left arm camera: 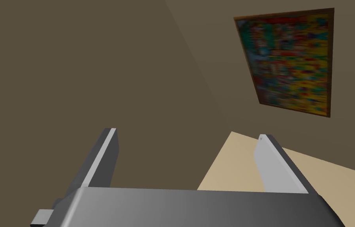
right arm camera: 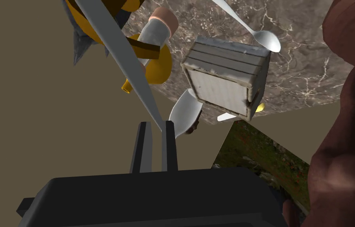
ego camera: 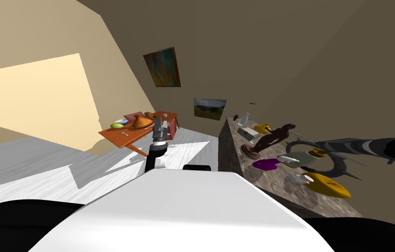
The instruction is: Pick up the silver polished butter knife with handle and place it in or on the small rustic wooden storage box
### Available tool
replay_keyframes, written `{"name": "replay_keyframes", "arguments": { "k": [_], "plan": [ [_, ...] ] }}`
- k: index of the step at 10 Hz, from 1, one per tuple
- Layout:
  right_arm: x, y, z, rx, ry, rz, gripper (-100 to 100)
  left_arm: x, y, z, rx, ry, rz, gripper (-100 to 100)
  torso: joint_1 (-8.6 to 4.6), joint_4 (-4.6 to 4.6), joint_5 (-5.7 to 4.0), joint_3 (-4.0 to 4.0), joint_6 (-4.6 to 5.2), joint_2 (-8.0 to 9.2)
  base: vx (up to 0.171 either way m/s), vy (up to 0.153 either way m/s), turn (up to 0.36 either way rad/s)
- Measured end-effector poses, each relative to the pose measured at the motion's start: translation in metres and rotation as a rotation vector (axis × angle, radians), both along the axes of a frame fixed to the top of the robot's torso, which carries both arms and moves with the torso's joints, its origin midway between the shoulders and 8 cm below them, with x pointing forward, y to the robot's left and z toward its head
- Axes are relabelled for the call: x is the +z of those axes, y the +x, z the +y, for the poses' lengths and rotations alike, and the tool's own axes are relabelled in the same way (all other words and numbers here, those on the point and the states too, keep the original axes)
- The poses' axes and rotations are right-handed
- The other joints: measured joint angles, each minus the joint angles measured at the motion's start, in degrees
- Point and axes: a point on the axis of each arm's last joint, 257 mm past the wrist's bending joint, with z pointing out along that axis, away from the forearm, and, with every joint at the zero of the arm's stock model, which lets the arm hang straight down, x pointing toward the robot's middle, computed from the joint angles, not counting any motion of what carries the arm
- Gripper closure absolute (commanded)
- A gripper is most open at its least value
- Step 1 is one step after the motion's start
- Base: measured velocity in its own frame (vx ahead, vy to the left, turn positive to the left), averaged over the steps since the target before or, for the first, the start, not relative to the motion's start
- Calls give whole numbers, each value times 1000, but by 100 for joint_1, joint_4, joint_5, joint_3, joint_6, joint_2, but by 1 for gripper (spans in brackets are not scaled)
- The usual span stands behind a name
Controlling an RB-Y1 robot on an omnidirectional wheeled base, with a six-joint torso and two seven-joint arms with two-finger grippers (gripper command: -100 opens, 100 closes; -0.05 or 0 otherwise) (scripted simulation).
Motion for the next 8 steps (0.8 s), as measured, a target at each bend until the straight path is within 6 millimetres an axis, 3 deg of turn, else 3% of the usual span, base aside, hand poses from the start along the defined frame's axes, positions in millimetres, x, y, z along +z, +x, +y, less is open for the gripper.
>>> {"name": "replay_keyframes", "arguments": {
  "k": [8],
  "plan": [
    [26, -10, -16, -102, 46, -59, 100, 0, 0, 0, 0, 0, 0, 0, -10, 3, -7, 1, 3, 0, 88, -46, 93]
  ]
}}
